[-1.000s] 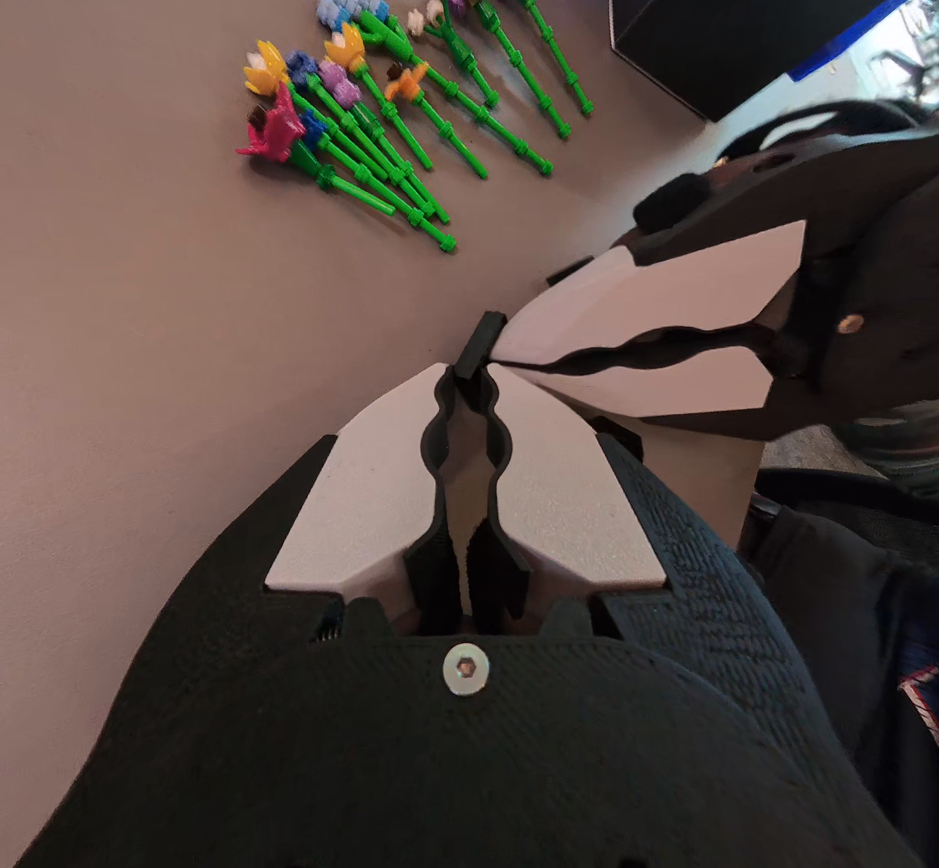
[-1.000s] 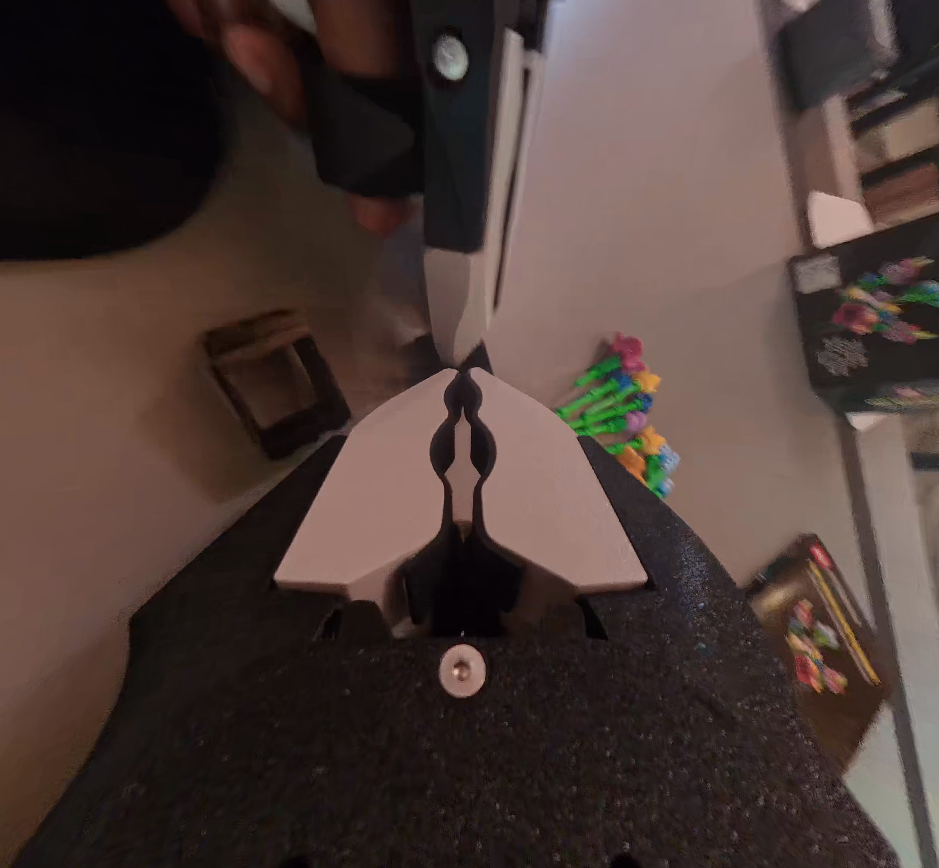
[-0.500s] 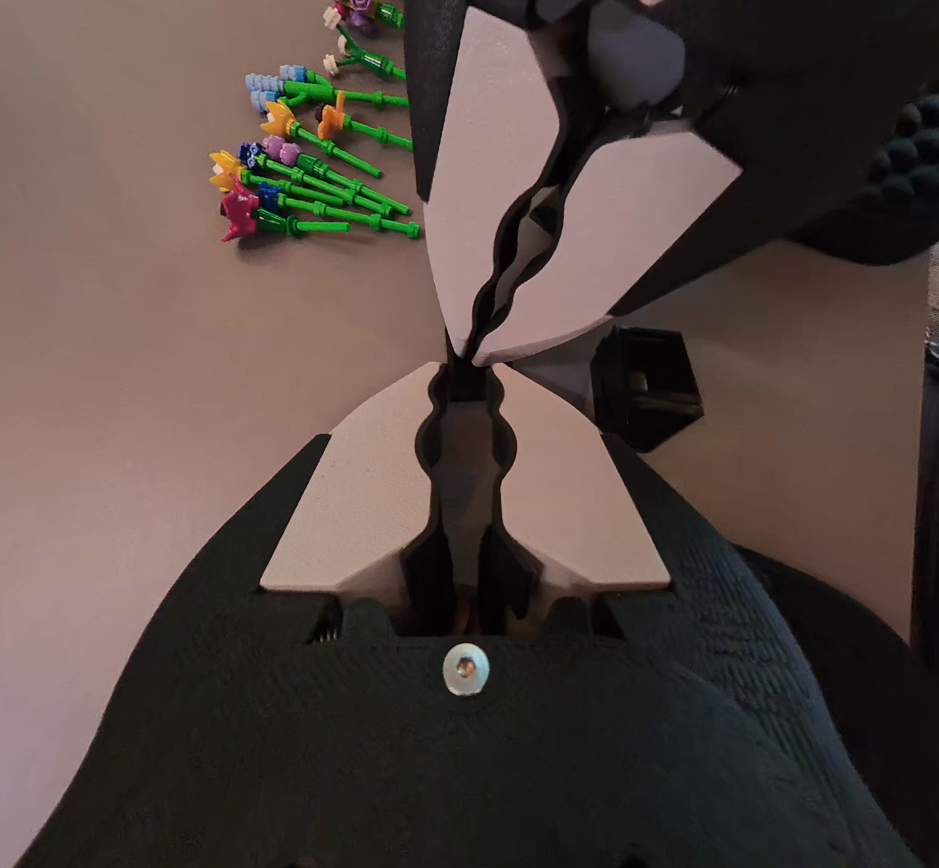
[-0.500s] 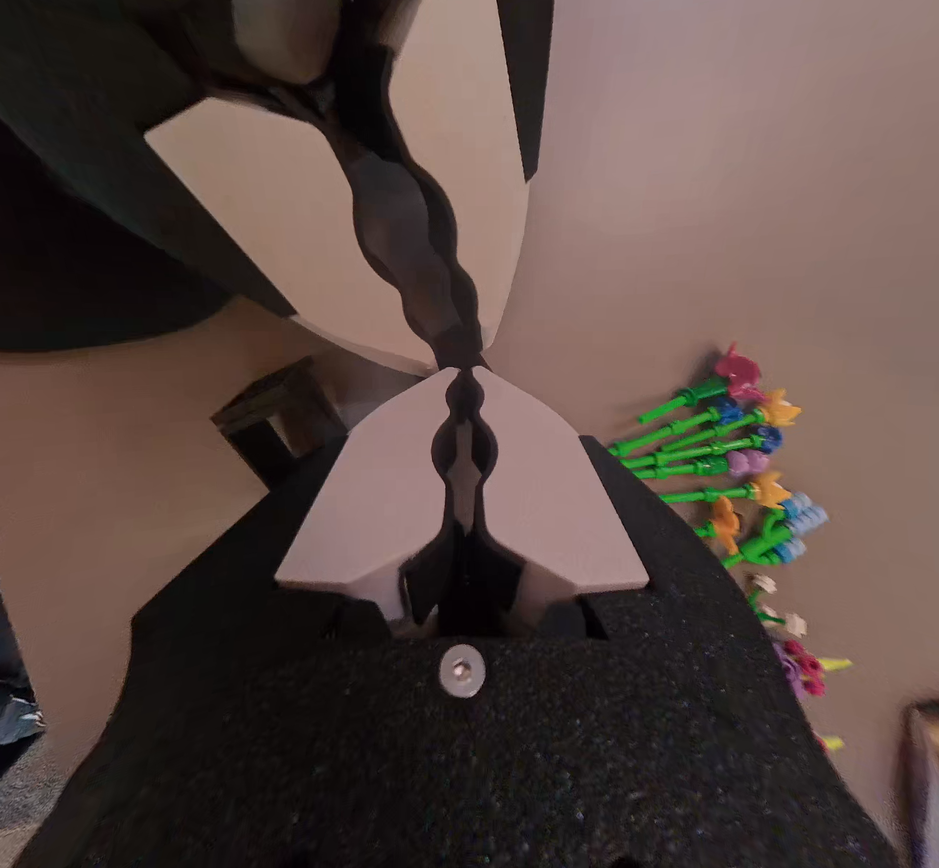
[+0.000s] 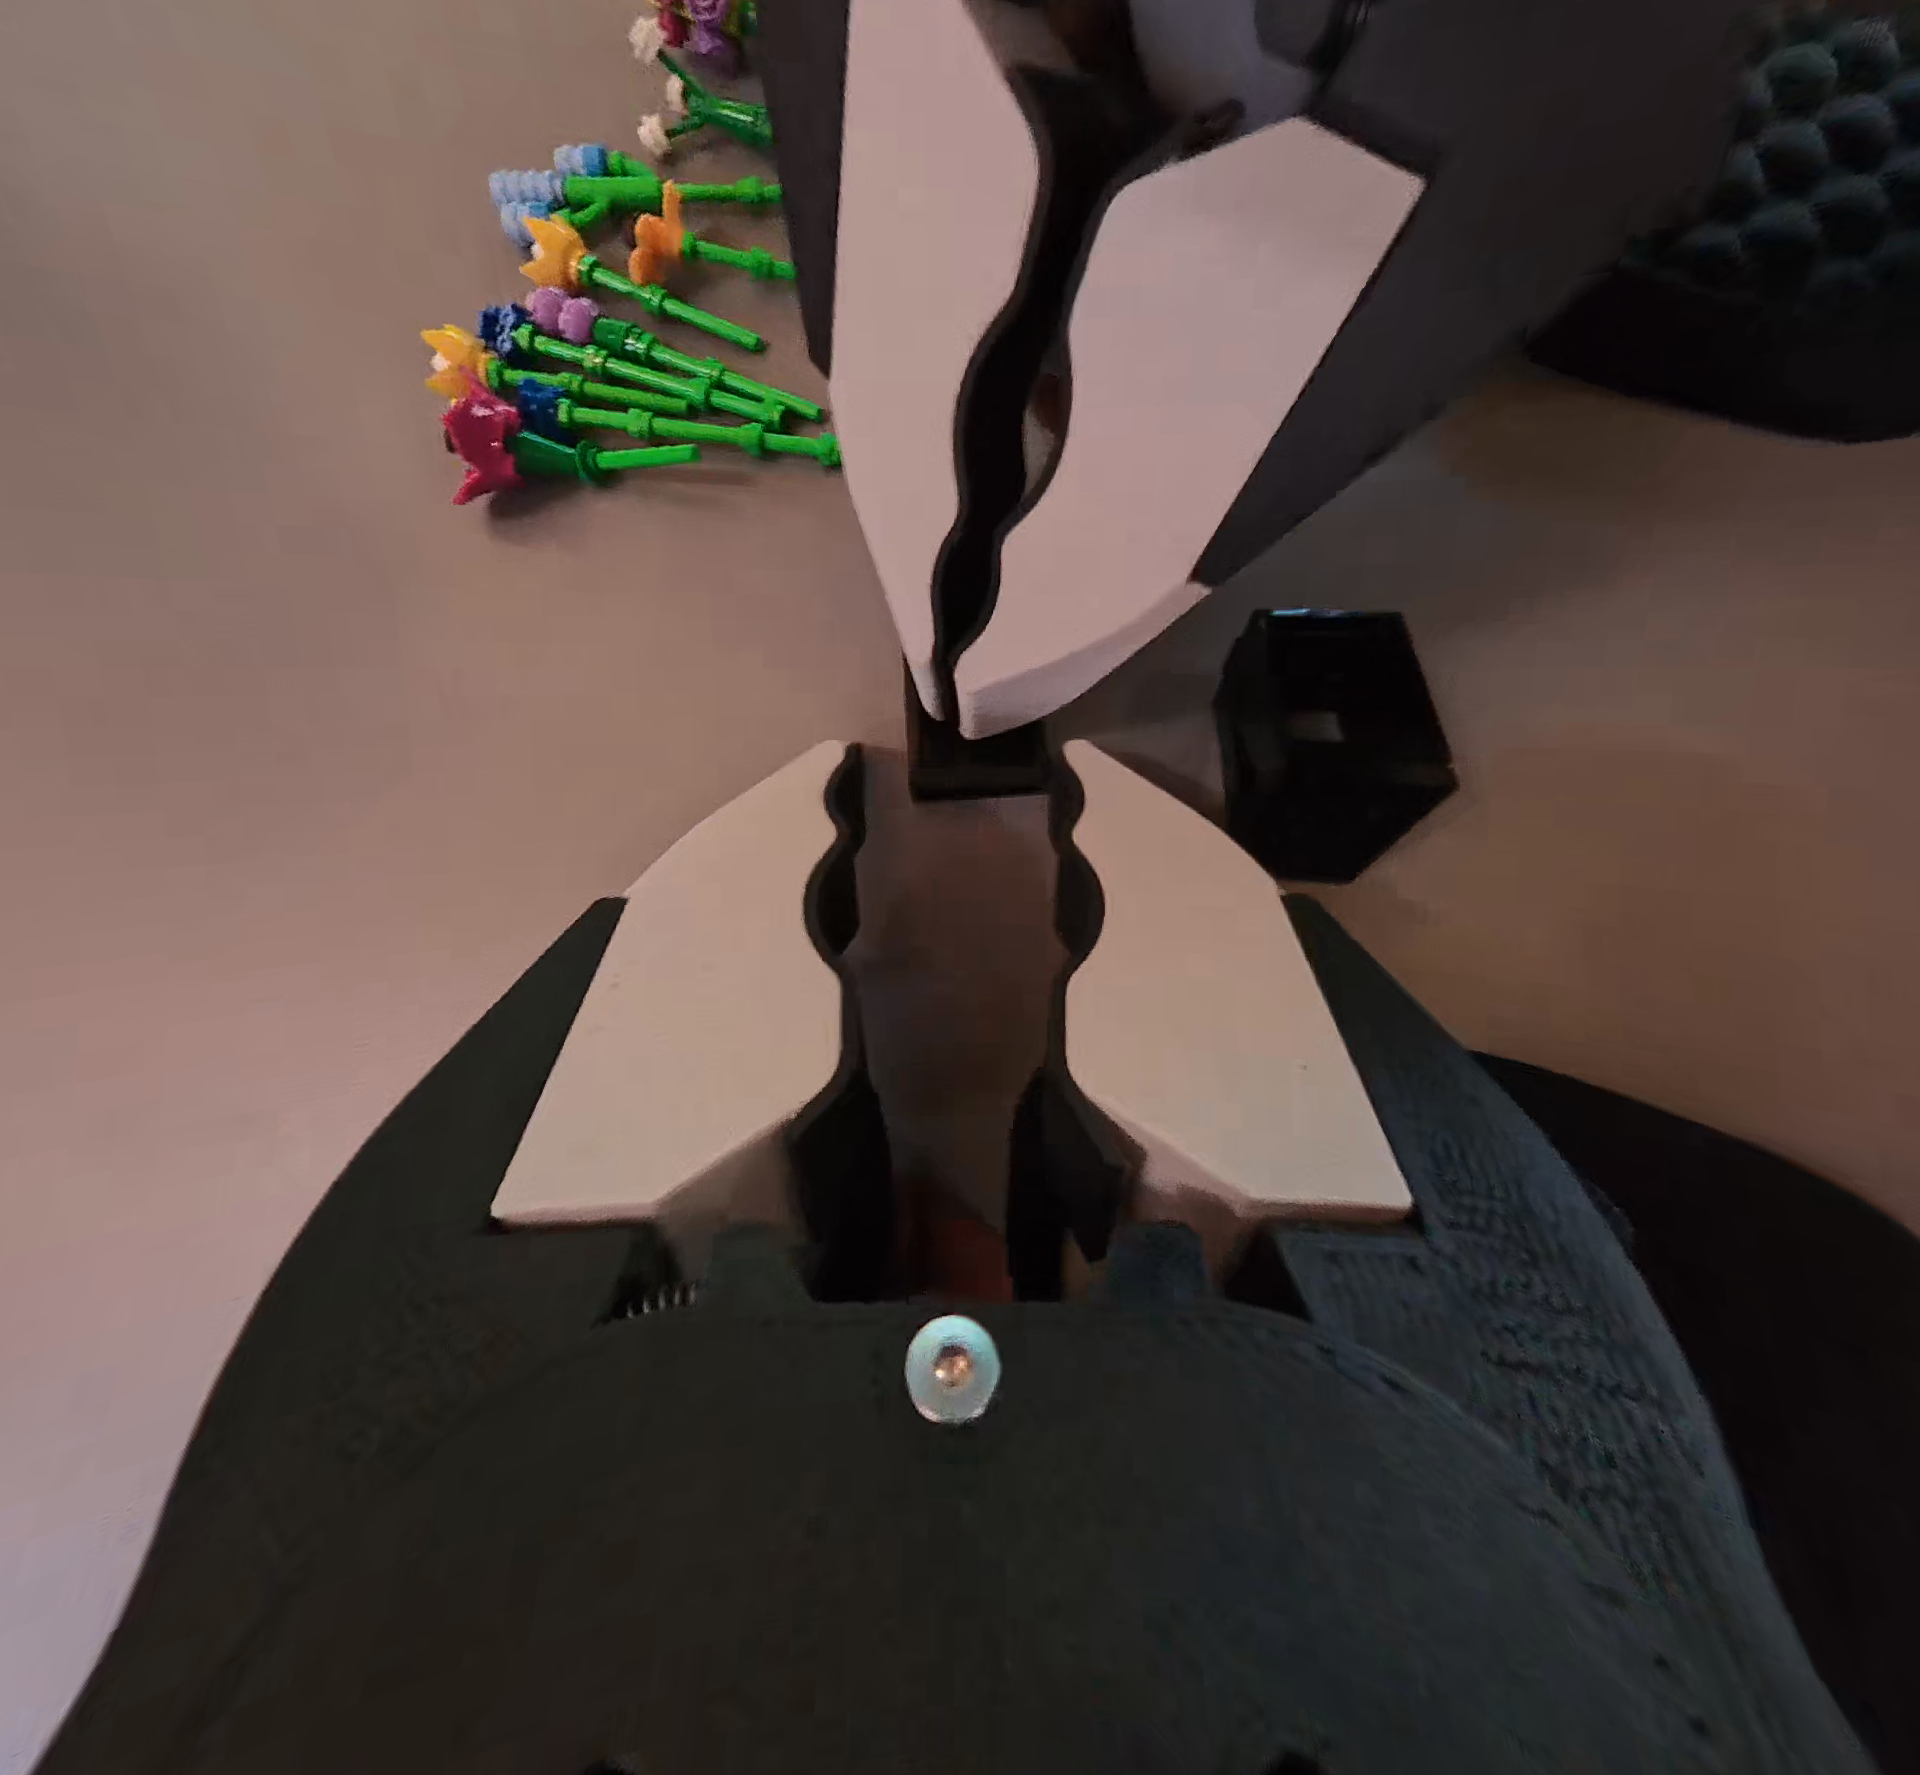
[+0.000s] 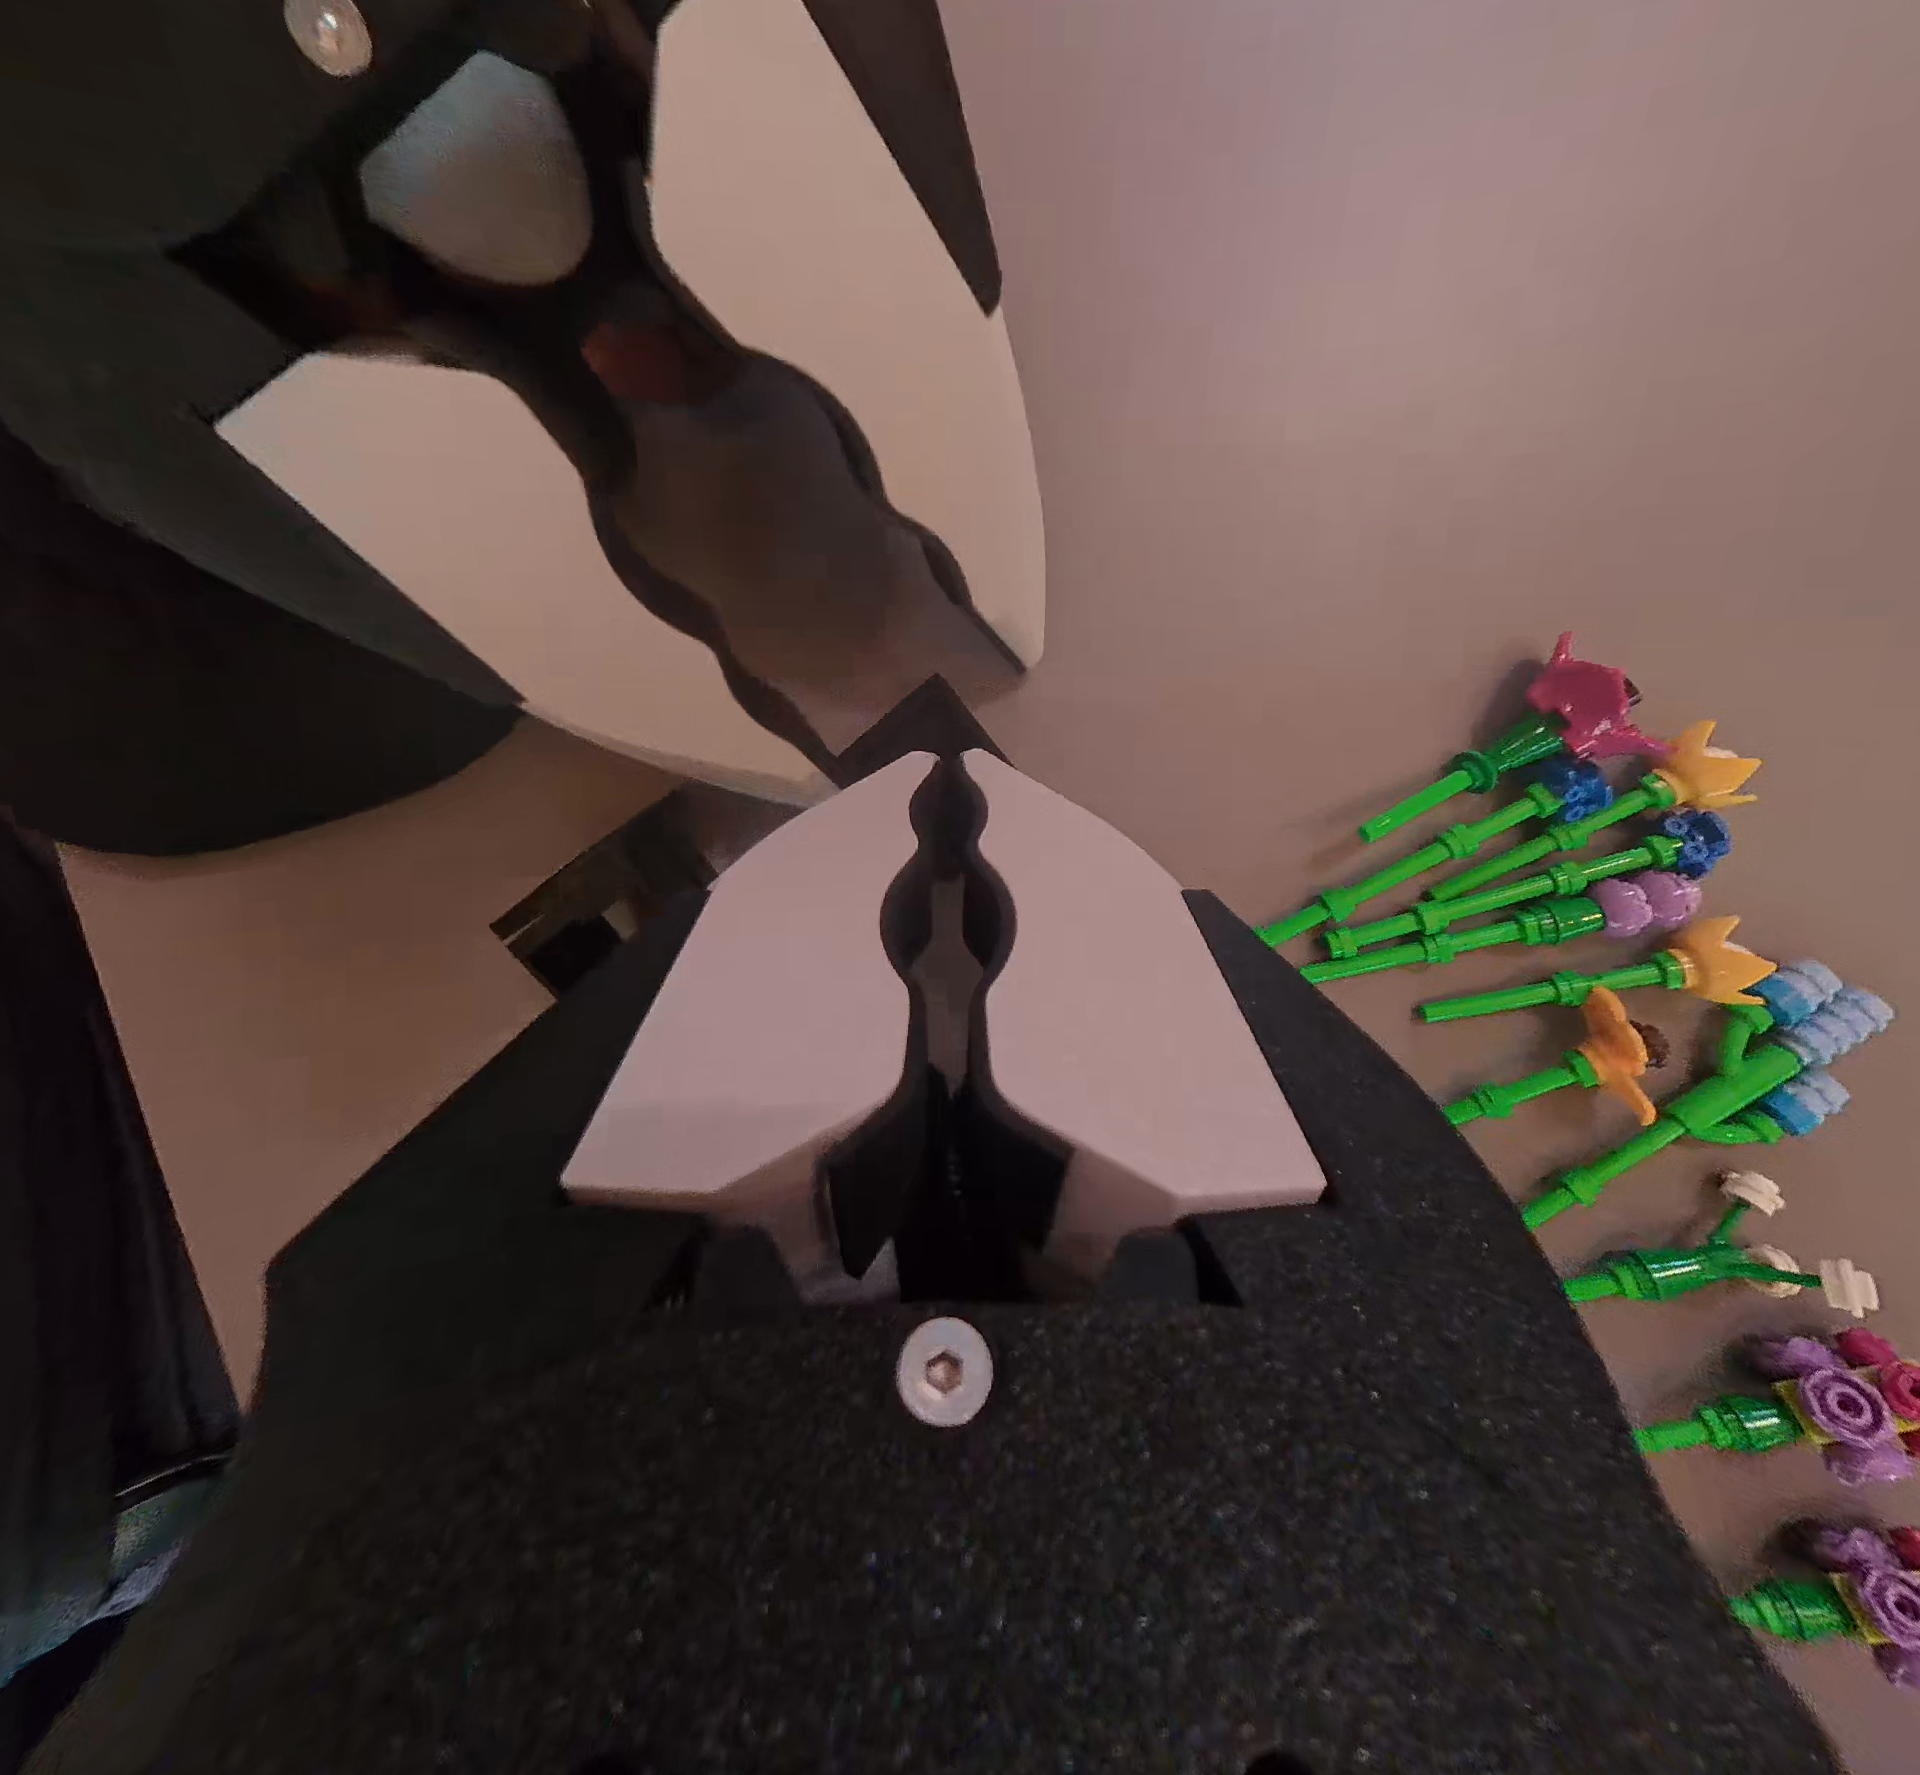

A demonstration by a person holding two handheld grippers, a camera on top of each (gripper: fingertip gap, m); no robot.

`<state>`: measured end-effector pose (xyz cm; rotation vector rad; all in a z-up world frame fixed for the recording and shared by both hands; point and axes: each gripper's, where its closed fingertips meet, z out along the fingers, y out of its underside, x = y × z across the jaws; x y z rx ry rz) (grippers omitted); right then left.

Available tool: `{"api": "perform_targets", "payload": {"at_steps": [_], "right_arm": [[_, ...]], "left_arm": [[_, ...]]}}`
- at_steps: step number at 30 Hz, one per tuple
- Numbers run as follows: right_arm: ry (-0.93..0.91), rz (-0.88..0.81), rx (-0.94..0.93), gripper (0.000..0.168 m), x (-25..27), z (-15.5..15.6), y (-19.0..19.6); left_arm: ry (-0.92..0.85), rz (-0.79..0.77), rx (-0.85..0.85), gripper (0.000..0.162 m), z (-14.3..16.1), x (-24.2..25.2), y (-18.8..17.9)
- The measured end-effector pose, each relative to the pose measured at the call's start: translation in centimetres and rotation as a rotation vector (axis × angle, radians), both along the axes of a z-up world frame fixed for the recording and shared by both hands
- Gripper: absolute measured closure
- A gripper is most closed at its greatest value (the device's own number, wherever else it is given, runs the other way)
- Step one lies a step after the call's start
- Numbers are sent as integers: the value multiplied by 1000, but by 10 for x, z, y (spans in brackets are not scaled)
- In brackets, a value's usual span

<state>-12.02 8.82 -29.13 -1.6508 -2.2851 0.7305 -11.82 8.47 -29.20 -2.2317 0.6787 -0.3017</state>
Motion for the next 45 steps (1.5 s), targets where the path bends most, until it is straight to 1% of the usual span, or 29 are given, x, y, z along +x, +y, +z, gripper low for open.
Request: {"api": "perform_targets", "payload": {"at_steps": [2,9,12,15,21,27,28,30,31,33,34,35,37,39,41,42,44,45], "right_arm": [[-40,-2,16,168,0,0,0],[-301,-2,90,168,4,-2,0],[-362,-29,136,168,4,-2,0],[-358,-54,136,168,4,-2,0],[-302,-85,35,168,3,-2,-1],[-292,-75,57,168,1,-2,0],[-287,-81,67,168,0,-2,2],[-267,-76,33,168,-1,-2,3],[-264,-82,28,168,2,-2,7],[-262,-80,48,168,8,-2,13],[-246,-75,46,168,8,-2,12],[-228,-74,30,168,6,-1,11],[-189,-83,-44,168,1,-1,7],[-170,-73,-128,168,-1,0,2],[-160,-61,-212,168,0,1,-5],[-152,-56,-231,168,0,1,-7],[-144,-37,-239,168,2,1,-7],[-137,1,-237,168,3,3,-8]], "left_arm": [[-2,-22,-1,135,0,4,-1],[50,-22,41,137,1,6,0],[73,-16,62,137,2,6,1],[79,-12,69,138,3,6,1],[75,-6,76,139,4,6,2],[89,17,113,141,7,4,5],[79,25,130,146,10,3,6],[56,32,135,150,12,3,6],[25,36,167,162,18,3,8],[-149,75,294,162,48,2,13],[-131,82,284,149,47,-3,12],[-60,84,241,132,37,-8,10],[20,36,138,109,14,-6,4],[71,-2,88,109,4,-2,4],[46,-31,53,116,2,3,6],[15,-47,23,122,1,6,6],[-24,-78,-13,125,0,8,5],[-22,-103,-12,127,0,9,5]]}}
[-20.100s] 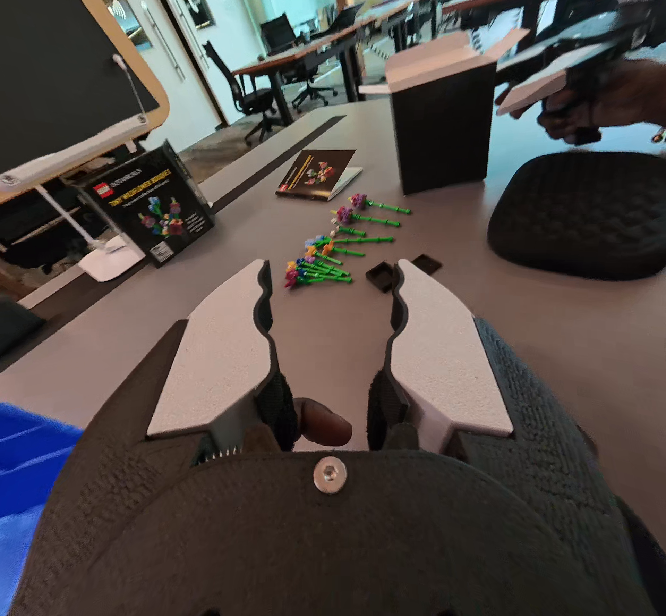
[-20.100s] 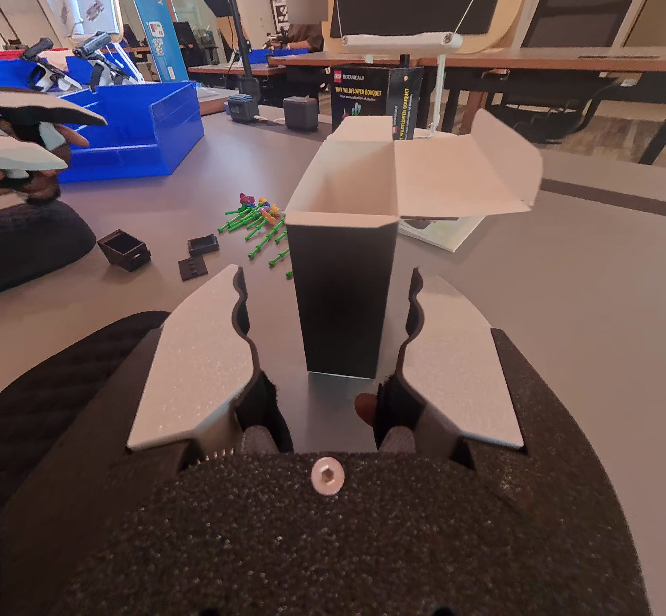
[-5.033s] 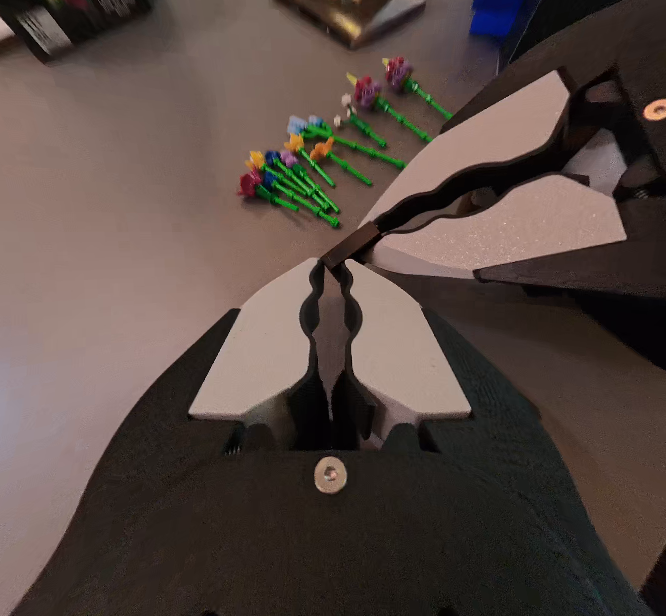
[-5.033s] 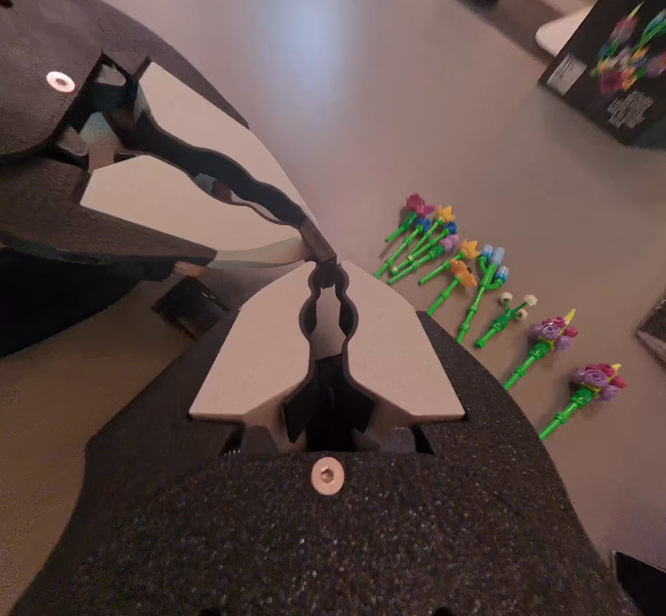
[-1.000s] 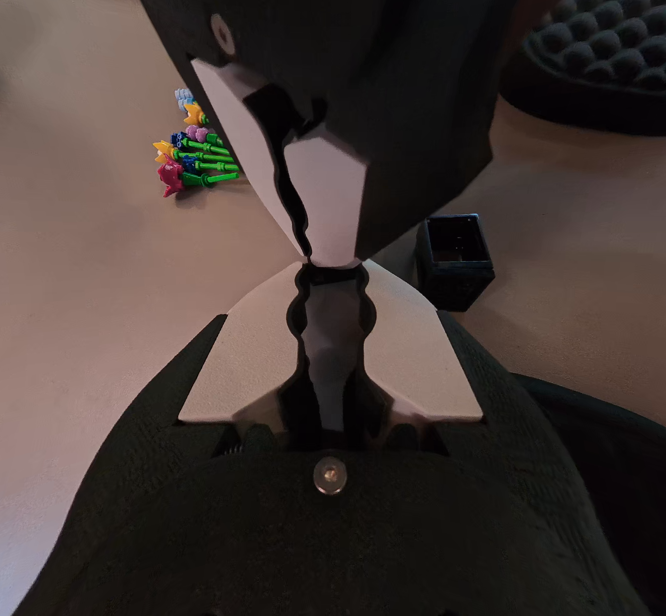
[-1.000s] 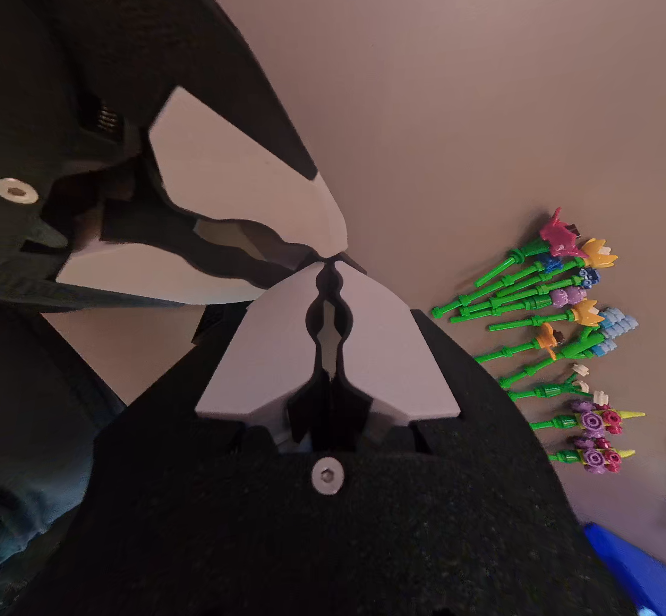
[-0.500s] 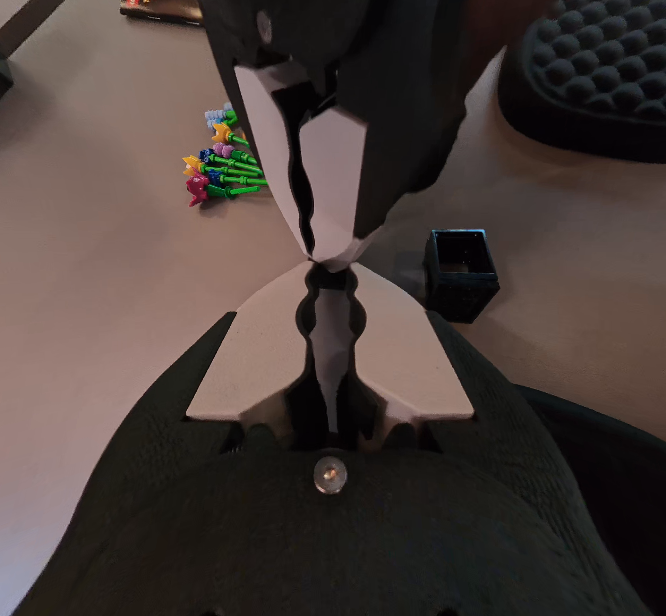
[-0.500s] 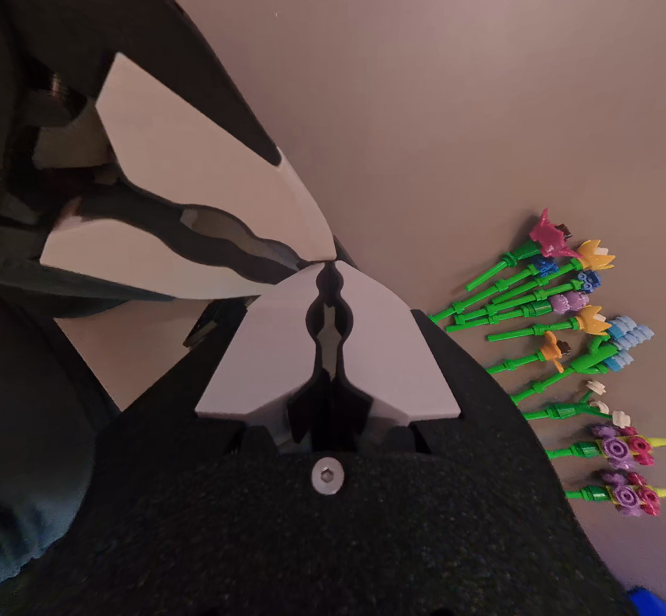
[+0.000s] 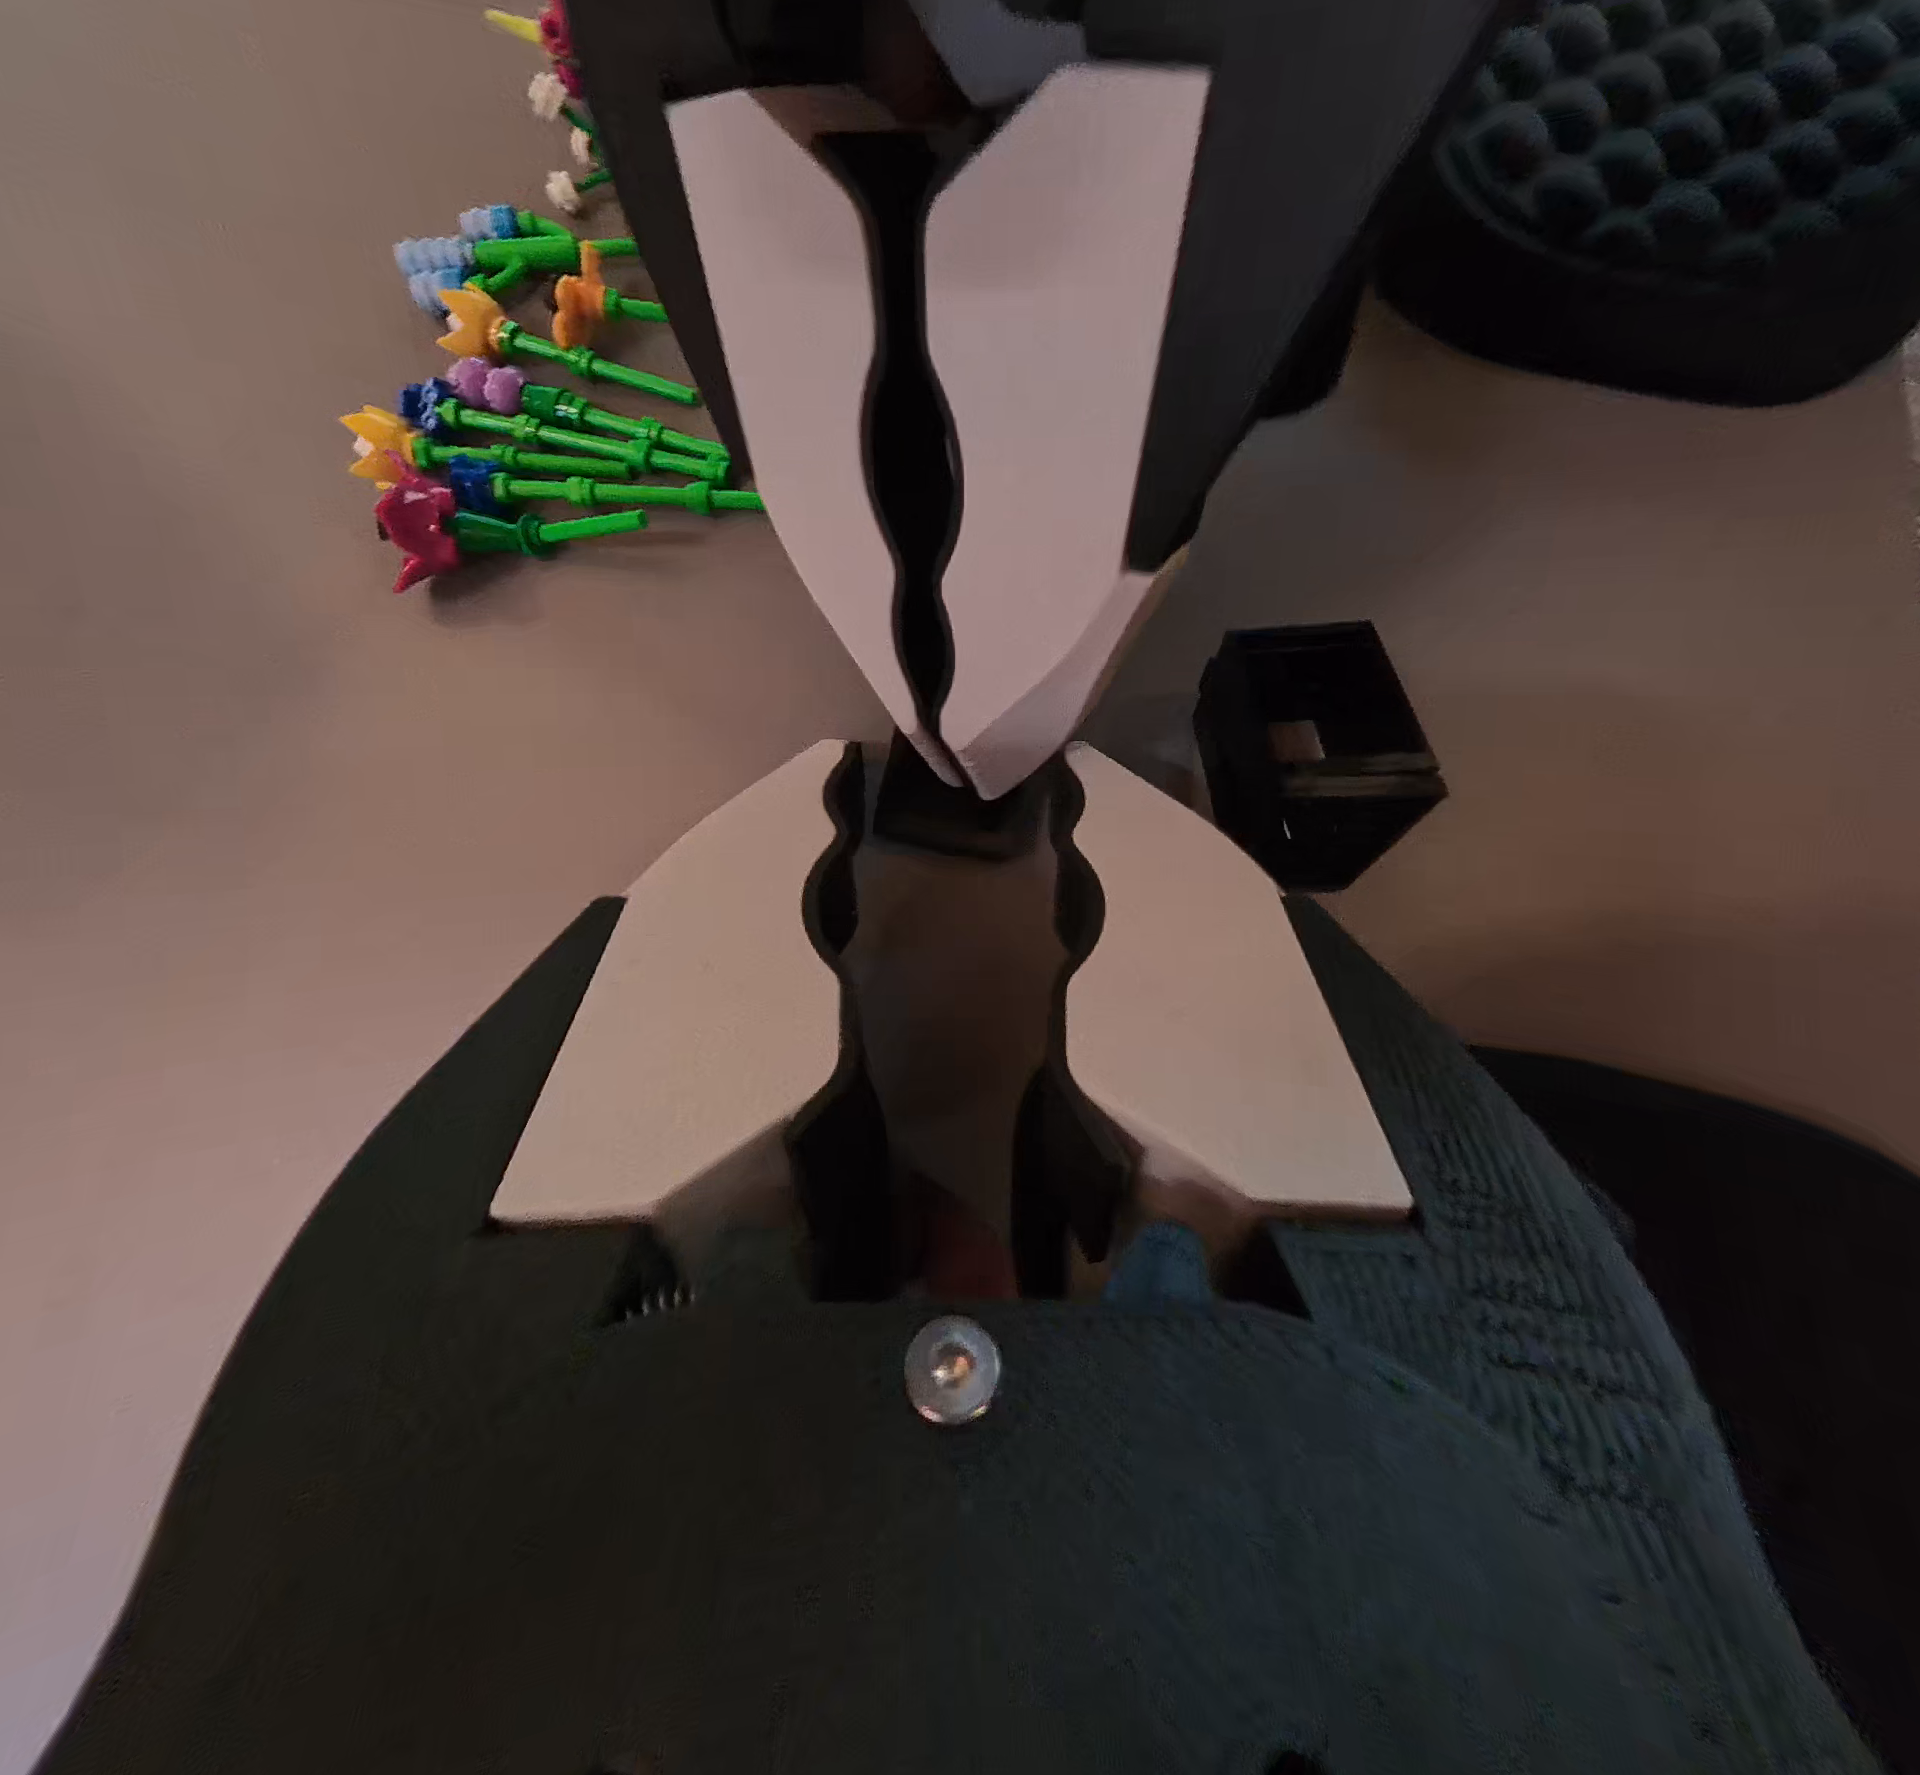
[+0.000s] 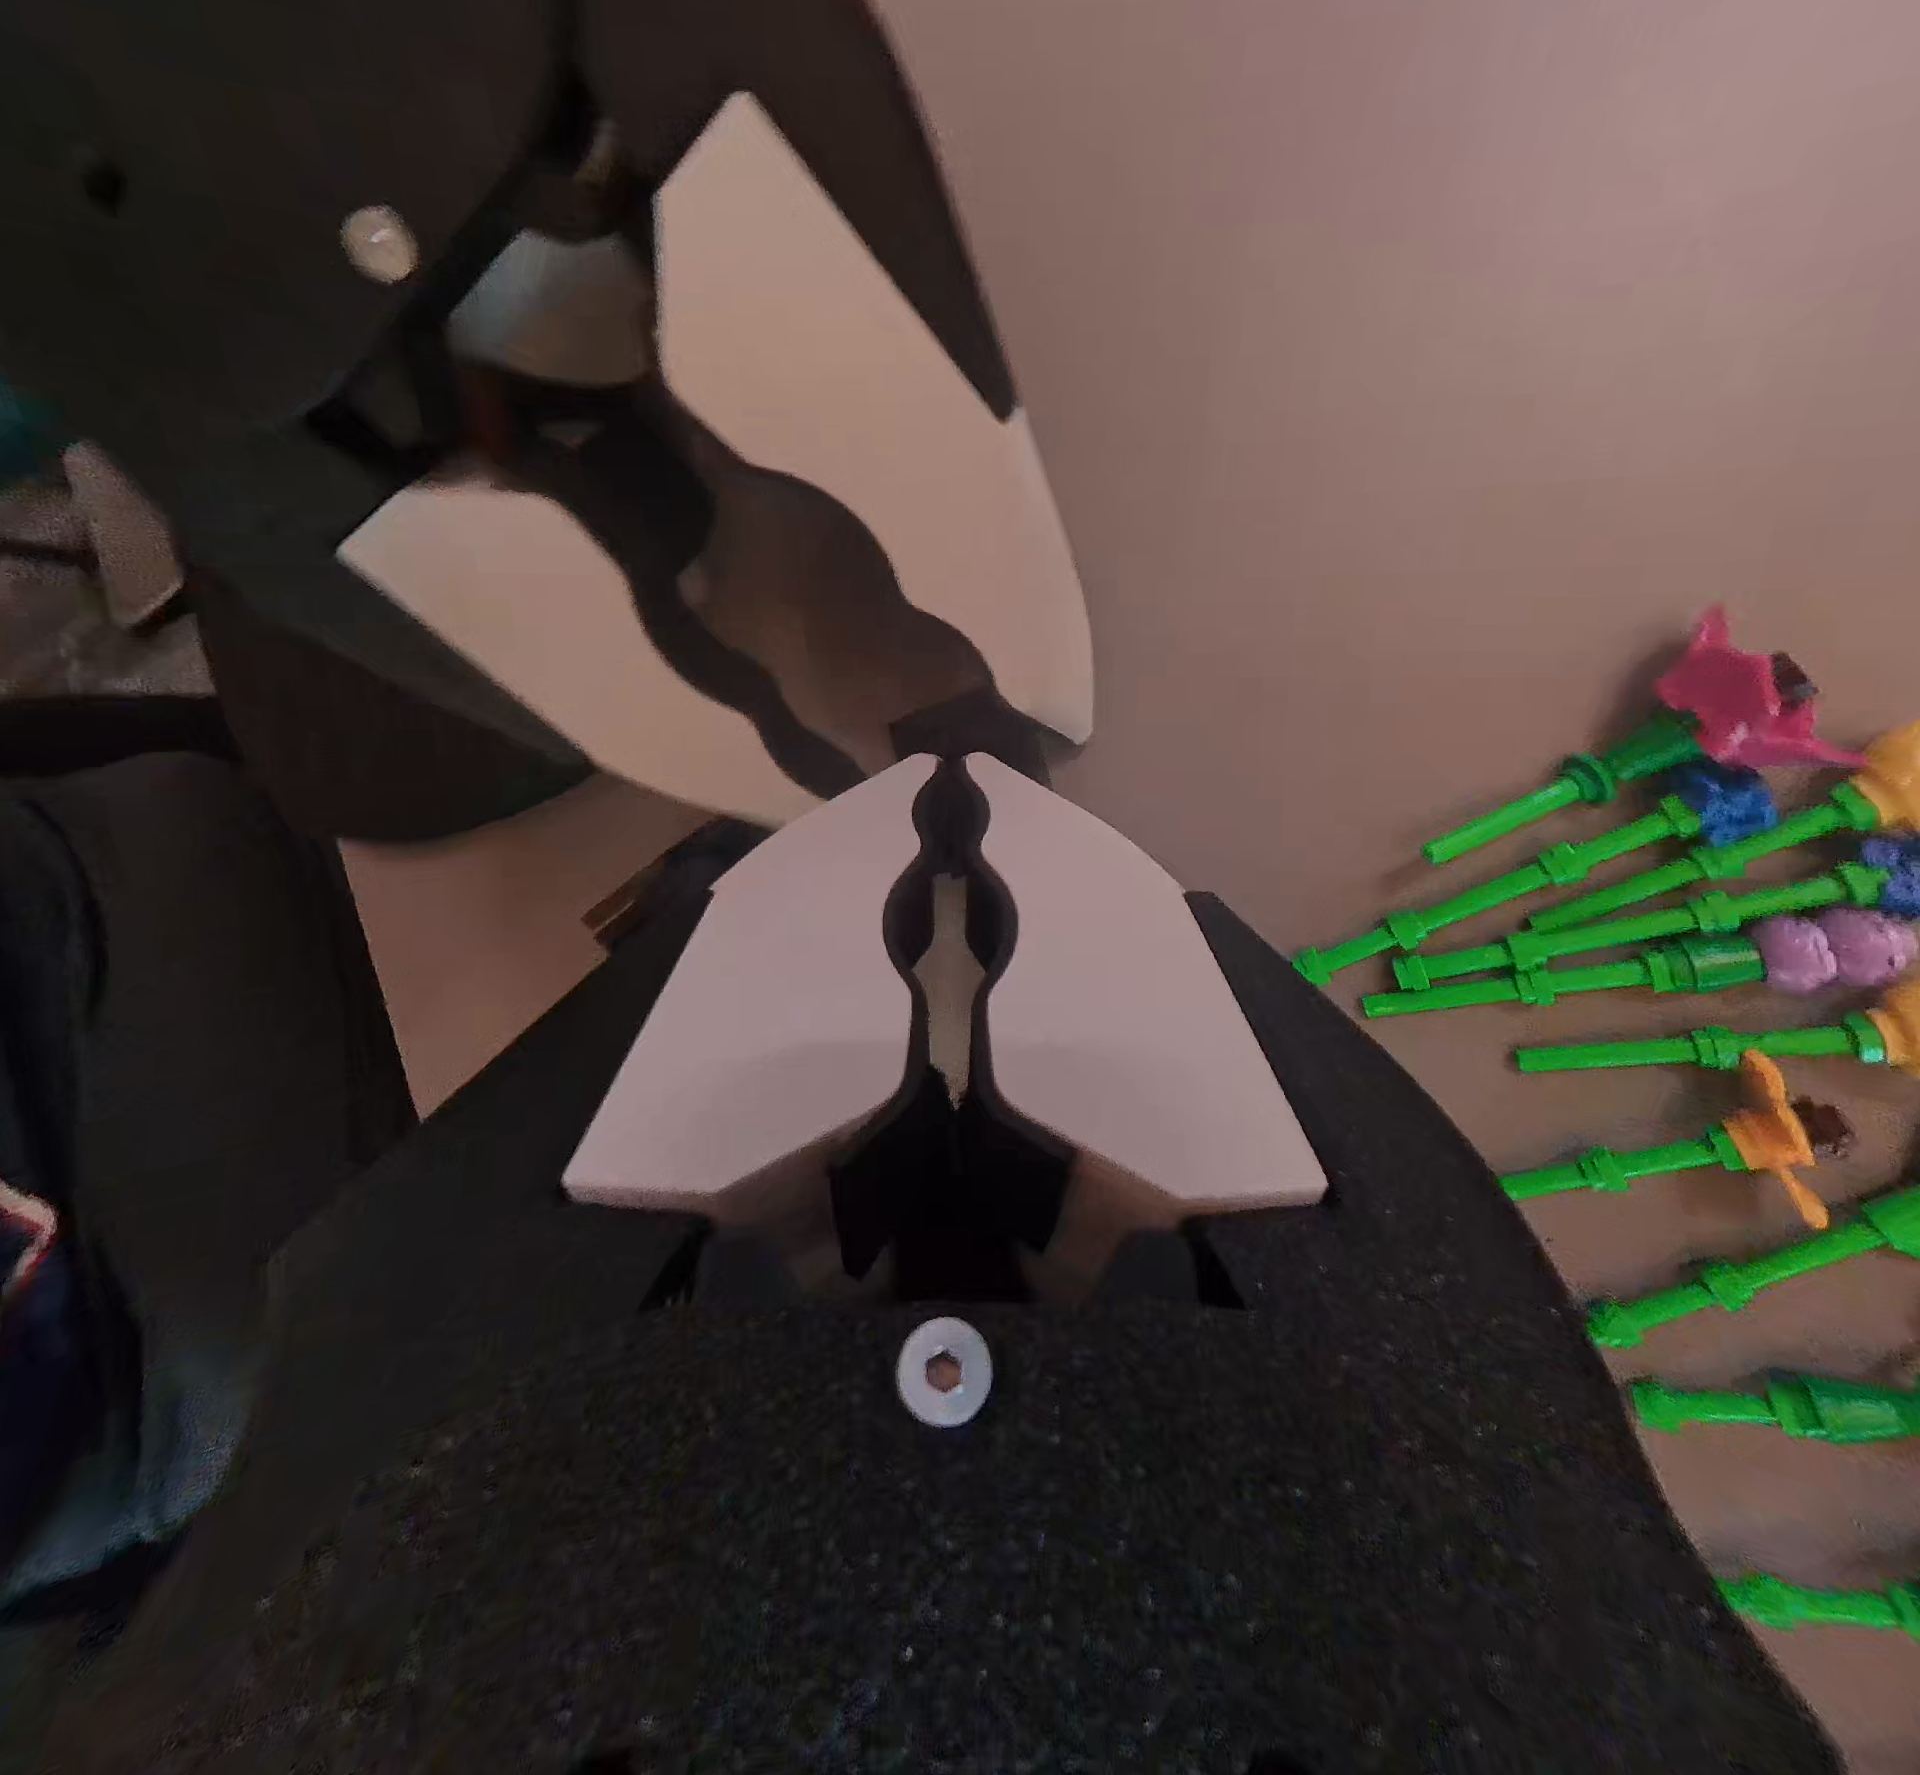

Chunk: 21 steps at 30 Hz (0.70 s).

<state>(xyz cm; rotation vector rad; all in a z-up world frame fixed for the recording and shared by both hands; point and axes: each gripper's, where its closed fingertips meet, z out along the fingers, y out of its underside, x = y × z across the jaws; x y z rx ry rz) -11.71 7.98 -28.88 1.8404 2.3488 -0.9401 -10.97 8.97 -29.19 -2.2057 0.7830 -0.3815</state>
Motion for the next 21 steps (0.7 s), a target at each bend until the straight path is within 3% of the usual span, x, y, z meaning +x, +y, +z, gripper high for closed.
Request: {"api": "perform_targets", "payload": {"at_steps": [8,10,11,15,21], "right_arm": [[198,287,76,168,7,33,9],[230,334,124,149,12,33,12],[252,347,137,149,14,33,14],[349,315,115,168,12,40,11],[204,94,119,168,5,31,3]], "left_arm": [[38,-108,44,136,1,2,-8],[57,-111,71,137,2,2,-8],[63,-110,79,137,2,1,-8],[106,-69,119,137,3,-3,-5],[121,84,115,137,3,-15,-2]]}}
